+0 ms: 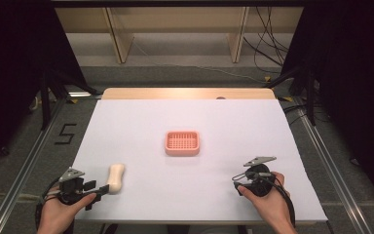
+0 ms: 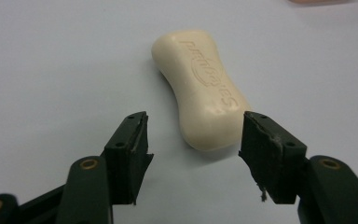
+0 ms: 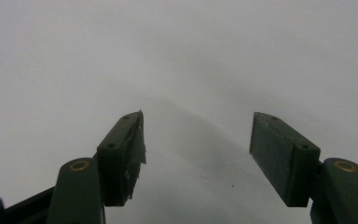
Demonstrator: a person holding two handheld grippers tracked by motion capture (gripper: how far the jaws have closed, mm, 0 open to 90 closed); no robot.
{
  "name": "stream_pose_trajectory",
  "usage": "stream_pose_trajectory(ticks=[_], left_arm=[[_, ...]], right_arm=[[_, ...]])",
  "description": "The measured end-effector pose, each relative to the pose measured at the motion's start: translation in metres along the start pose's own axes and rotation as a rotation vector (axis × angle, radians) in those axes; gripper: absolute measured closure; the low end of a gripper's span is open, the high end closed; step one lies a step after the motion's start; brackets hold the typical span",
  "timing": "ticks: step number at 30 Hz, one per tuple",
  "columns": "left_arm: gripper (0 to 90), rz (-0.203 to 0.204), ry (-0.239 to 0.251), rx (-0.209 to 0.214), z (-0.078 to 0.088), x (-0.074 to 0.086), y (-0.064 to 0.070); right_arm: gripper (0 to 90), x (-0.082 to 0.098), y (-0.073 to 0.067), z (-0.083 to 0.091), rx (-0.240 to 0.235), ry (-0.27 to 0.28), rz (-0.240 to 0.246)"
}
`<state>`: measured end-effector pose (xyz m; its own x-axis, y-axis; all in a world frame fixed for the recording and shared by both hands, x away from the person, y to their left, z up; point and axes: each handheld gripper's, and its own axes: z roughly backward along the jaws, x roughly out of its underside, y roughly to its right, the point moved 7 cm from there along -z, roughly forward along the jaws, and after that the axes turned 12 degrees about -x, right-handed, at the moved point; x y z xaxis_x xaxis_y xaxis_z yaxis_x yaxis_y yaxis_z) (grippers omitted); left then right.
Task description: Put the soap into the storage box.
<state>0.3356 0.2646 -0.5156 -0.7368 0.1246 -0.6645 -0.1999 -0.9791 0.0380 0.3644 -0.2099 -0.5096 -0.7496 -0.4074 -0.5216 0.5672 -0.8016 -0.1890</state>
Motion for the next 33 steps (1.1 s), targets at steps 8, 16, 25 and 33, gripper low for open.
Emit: stream_pose_trajectory(ticks=[8,16,25,33], left_arm=[[40.5,-0.025,-0.081,-0.025,0.001,-0.016,0.005],[38.0,0.017,-0.239,-0.051,-0.011,-0.036,0.010],[36.7,-0.034,-0.340,-0.066,-0.026,-0.055,0.010],[35.9,-0.016,-0.410,-0.075,-0.040,-0.063,0.018]], right_arm=[[35.9,-0.001,-0.001,0.000,0.015,-0.004,0.015],[35.9,-0.001,0.001,0.002,0.023,-0.003,0.006],[36.1,0.002,-0.001,0.000,0.006,-0.018,-0.008],[35.8,0.003,0.000,-0.002,0.003,-0.031,0.006]])
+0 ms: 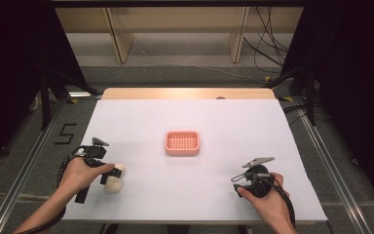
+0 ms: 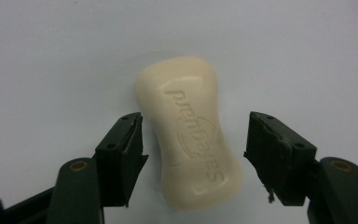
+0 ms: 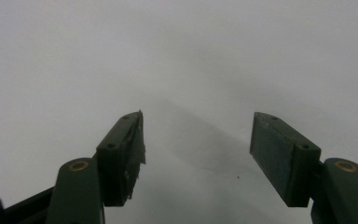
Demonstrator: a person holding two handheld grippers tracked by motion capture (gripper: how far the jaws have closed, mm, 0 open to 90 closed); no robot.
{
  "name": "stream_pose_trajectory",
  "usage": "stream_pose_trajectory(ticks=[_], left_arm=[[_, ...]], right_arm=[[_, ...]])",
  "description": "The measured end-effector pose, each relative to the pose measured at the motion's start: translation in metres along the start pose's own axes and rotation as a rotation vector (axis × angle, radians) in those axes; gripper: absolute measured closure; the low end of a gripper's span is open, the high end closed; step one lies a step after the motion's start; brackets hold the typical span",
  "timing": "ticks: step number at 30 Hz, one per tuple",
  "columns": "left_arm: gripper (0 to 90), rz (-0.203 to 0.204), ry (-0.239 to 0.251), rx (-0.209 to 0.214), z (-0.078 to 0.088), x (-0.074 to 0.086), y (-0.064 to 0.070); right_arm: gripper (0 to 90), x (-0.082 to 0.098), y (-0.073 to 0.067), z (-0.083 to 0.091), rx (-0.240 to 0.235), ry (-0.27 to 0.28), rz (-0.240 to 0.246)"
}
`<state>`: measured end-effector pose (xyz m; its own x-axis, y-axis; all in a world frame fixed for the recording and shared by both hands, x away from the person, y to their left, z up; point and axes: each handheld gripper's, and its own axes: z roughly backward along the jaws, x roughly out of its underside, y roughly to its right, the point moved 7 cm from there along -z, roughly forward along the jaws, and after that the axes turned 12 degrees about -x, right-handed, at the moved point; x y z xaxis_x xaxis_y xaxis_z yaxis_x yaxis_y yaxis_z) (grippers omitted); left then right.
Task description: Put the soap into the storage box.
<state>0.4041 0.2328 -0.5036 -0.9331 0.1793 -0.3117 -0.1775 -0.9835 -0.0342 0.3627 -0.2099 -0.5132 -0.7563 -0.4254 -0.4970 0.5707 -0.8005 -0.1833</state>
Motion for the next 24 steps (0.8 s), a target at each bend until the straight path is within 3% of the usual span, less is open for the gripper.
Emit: stream_pose_trajectory(ticks=[3,4,6,7,8,13,14,16,21,24], left_arm=[[35.9,0.015,-0.019,0.000,-0.007,-0.001,0.001],[35.9,-0.002,-0.031,-0.003,-0.008,-0.001,0.000],[35.9,0.006,-0.039,-0.008,-0.011,-0.001,0.001],[35.9,0.006,-0.035,-0.006,-0.013,-0.001,0.000],[36.2,0.009,-0.043,-0.006,-0.014,-0.002,0.000],[37.5,-0.001,-0.073,-0.020,-0.019,-0.001,0.002],[37.9,0.002,-0.074,-0.019,-0.020,-0.002,0.003],[39.5,-0.022,-0.079,-0.027,-0.022,-0.001,0.002],[42.5,-0.027,-0.085,-0.028,-0.024,0.000,0.004],[44.9,-0.067,-0.098,-0.033,-0.023,0.000,0.005]], right_arm=[[35.8,0.000,0.000,0.000,-0.003,-0.001,-0.001],[35.8,0.001,0.000,-0.001,-0.008,-0.004,0.004],[35.8,0.001,0.000,-0.002,-0.014,-0.004,0.002],[35.8,0.002,-0.001,-0.001,-0.016,-0.010,-0.020],[35.8,0.001,0.000,-0.002,-0.014,-0.004,-0.001],[35.7,0.003,-0.003,-0.002,-0.018,-0.023,-0.034],[35.7,0.003,-0.003,-0.002,-0.019,-0.025,-0.016],[35.7,0.002,-0.004,-0.003,-0.019,-0.016,-0.020],[35.6,0.003,-0.006,-0.003,-0.022,-0.025,-0.031],[35.7,0.003,-0.006,-0.004,-0.025,-0.024,-0.026]])
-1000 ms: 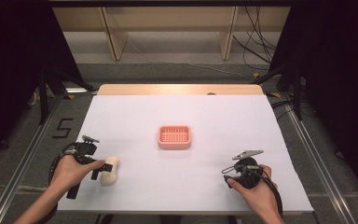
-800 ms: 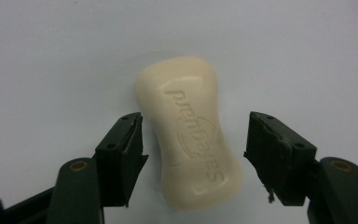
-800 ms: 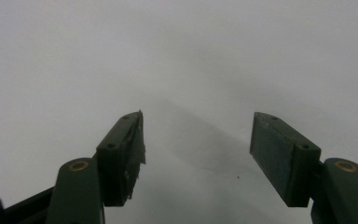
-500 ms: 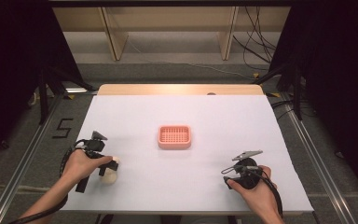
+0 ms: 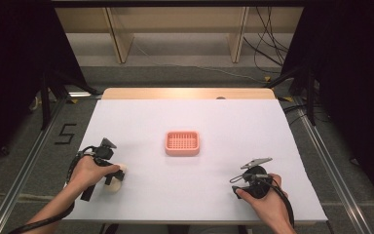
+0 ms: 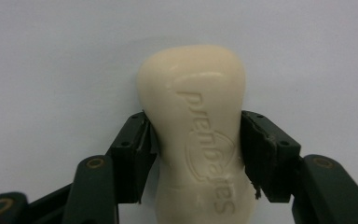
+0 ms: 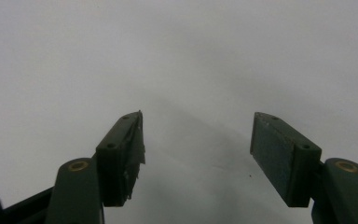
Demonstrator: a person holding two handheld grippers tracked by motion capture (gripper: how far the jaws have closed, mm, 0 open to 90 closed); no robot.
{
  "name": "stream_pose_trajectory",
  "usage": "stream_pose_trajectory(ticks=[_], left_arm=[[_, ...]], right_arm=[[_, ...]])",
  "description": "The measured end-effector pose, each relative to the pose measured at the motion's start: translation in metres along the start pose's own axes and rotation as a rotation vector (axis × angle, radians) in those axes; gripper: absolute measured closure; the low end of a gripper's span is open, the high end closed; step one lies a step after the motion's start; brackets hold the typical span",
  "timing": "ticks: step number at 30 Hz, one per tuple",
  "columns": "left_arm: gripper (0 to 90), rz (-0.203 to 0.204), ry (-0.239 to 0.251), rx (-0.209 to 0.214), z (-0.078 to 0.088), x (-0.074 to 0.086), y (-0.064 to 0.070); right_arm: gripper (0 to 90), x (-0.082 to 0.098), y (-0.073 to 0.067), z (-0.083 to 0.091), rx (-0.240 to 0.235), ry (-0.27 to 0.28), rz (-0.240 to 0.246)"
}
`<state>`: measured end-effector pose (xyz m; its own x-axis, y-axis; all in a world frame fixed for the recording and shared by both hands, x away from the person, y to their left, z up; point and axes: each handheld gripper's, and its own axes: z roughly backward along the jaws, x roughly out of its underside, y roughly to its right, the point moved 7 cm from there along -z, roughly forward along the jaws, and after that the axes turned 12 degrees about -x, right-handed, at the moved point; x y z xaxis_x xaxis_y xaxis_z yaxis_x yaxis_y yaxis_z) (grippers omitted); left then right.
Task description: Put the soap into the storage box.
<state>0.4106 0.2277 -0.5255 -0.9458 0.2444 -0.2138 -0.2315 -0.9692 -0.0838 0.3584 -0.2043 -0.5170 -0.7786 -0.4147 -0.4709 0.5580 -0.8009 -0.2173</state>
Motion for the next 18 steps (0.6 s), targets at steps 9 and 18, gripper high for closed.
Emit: stream_pose_trajectory(ticks=[9,18], left_arm=[[47.0,-0.035,-0.005,0.001,-0.0011,-0.0015,-0.0006],[47.8,-0.078,-0.069,0.021,-0.0002,-0.0005,0.0002]], right_arm=[[35.6,0.0010,0.0010,0.0000,-0.002,-0.010,0.004],[35.6,0.0011,0.0012,-0.0019,-0.006,-0.008,-0.001]])
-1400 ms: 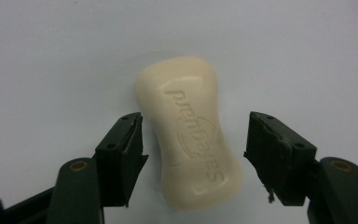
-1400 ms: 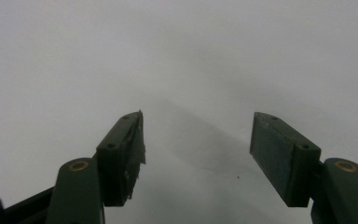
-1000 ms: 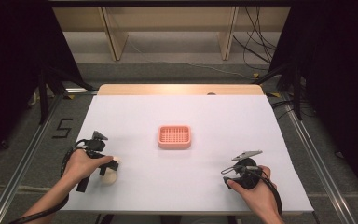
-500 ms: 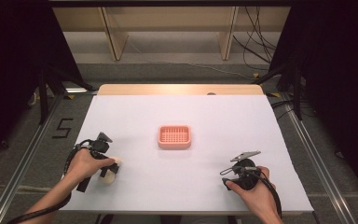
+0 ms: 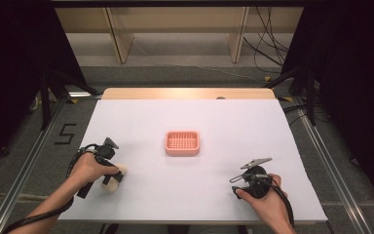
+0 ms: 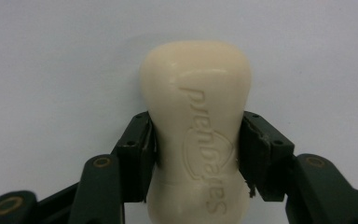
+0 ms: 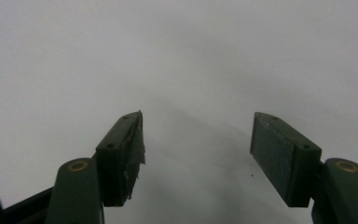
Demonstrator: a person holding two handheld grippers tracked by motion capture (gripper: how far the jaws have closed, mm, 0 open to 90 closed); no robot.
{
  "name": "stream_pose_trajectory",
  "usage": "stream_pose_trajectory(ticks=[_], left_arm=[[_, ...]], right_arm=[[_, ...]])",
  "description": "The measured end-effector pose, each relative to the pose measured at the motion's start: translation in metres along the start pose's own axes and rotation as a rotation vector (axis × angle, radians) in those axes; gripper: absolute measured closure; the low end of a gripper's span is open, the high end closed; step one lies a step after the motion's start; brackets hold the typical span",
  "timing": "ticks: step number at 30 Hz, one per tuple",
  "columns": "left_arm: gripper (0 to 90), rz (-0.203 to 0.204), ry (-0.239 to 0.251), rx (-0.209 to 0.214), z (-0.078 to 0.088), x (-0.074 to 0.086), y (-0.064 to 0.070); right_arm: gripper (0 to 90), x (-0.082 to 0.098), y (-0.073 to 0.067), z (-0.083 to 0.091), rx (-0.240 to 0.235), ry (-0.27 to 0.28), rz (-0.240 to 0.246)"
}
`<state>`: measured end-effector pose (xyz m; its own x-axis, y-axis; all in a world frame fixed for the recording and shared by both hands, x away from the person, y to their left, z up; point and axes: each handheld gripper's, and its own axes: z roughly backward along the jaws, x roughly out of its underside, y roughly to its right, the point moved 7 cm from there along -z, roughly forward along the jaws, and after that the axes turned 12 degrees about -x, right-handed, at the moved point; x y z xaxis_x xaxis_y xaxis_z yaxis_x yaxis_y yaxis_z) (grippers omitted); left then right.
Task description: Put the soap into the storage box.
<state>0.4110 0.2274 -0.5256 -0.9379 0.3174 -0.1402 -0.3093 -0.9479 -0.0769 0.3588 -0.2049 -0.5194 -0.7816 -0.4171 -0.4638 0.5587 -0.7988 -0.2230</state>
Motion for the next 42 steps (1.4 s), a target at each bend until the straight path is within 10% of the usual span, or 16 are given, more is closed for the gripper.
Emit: stream_pose_trajectory(ticks=[42], left_arm=[[48.9,-0.117,-0.050,-0.010,0.0011,0.0049,0.0017]], right_arm=[[35.5,0.0011,-0.0008,-0.0026,-0.012,-0.013,0.005]])
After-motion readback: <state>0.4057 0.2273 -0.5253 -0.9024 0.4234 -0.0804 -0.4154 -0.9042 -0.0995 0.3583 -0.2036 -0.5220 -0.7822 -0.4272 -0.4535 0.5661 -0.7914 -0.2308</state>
